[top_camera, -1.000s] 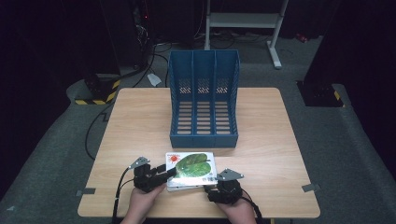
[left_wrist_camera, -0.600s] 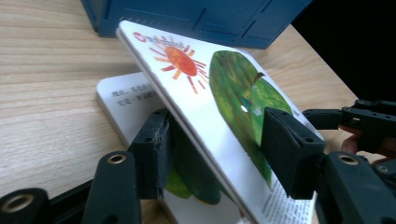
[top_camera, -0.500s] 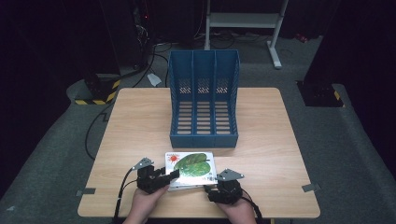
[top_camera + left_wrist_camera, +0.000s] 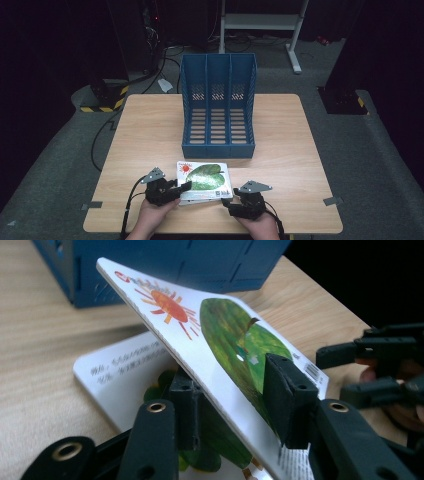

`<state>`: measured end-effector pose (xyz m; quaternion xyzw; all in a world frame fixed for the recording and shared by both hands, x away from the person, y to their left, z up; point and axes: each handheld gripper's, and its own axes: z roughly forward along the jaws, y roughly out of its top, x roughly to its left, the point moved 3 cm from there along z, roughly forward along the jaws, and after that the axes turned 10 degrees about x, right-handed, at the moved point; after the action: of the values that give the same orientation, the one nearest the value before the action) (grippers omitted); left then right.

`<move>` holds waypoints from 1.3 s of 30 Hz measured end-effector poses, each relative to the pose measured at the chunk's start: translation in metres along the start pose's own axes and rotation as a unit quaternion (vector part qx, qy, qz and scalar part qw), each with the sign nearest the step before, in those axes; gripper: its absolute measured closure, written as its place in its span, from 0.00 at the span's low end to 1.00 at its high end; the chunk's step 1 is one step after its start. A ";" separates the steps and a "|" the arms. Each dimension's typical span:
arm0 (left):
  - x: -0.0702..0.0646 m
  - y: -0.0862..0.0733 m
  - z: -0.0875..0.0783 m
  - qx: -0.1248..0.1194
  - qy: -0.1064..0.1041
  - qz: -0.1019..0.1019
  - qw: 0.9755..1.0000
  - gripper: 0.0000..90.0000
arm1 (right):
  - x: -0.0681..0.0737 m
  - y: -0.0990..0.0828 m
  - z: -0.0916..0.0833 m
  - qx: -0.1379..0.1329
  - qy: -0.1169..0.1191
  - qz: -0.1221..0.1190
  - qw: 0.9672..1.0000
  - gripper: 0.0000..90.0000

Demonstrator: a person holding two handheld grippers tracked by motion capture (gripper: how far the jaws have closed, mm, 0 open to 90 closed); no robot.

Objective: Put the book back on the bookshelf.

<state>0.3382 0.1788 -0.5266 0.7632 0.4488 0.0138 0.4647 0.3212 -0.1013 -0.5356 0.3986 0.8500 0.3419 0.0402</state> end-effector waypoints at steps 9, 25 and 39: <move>-0.009 0.001 -0.006 -0.013 0.006 0.051 0.999 0.70 | -0.008 0.001 -0.006 -0.029 -0.013 0.002 0.999 0.46; -0.028 -0.005 -0.016 -0.047 0.018 0.135 0.990 0.73 | -0.019 0.030 -0.003 -0.039 0.008 0.016 0.999 0.33; -0.031 -0.007 -0.019 -0.049 0.016 0.195 0.979 0.74 | -0.035 0.038 0.018 -0.035 0.081 0.059 0.994 0.23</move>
<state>0.3071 0.1713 -0.5085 0.8121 0.2976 0.1387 0.4823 0.3756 -0.0991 -0.5330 0.4172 0.8130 0.4046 -0.0352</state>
